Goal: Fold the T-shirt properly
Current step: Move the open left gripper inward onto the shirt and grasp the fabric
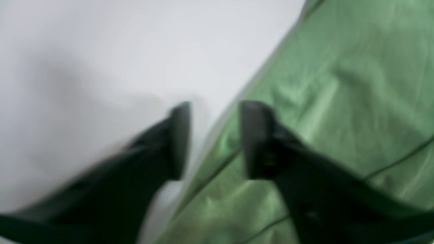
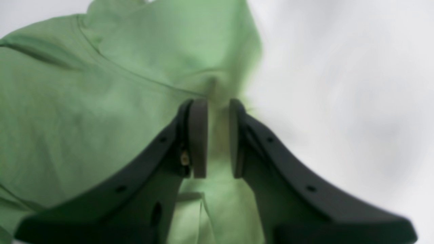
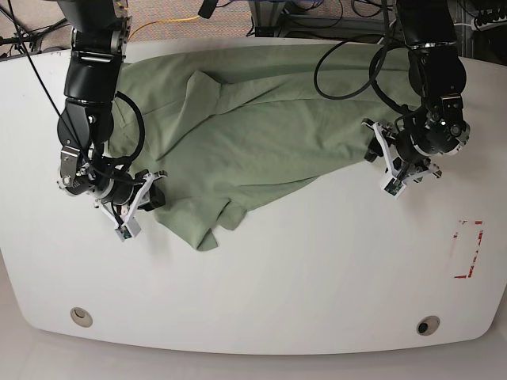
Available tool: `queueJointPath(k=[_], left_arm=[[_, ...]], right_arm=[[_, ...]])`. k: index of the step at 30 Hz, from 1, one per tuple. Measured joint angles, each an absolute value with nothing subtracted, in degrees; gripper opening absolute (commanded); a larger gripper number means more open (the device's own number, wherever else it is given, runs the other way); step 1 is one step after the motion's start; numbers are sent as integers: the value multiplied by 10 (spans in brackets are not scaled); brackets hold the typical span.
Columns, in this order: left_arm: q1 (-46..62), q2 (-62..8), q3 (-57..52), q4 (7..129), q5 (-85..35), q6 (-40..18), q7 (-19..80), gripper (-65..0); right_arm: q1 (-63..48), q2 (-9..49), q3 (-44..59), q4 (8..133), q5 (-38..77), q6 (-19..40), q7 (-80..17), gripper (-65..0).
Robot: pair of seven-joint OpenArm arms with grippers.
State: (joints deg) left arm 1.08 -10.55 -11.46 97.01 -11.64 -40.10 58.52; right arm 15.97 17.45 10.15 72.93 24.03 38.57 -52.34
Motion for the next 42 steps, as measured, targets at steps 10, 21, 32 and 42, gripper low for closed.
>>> queueJointPath(k=[10,21,32,42], left_arm=[[9,-105,-113,918,-121,-401,585,-247],[-10,-106,-50,875,-133,-400,575,-551],[-15,-91,-58,875,-123,-400,577,-625],[-11,-91,-58,910,-116,-400,587,-625]], right_arm=[[148,175,102,727,239,386,-526,-550],[144,175,103,728,239,386,-528,-539],[160,178,137,725,233,325,-526,-235],[218,178,138,617,163,321,-468,-235]])
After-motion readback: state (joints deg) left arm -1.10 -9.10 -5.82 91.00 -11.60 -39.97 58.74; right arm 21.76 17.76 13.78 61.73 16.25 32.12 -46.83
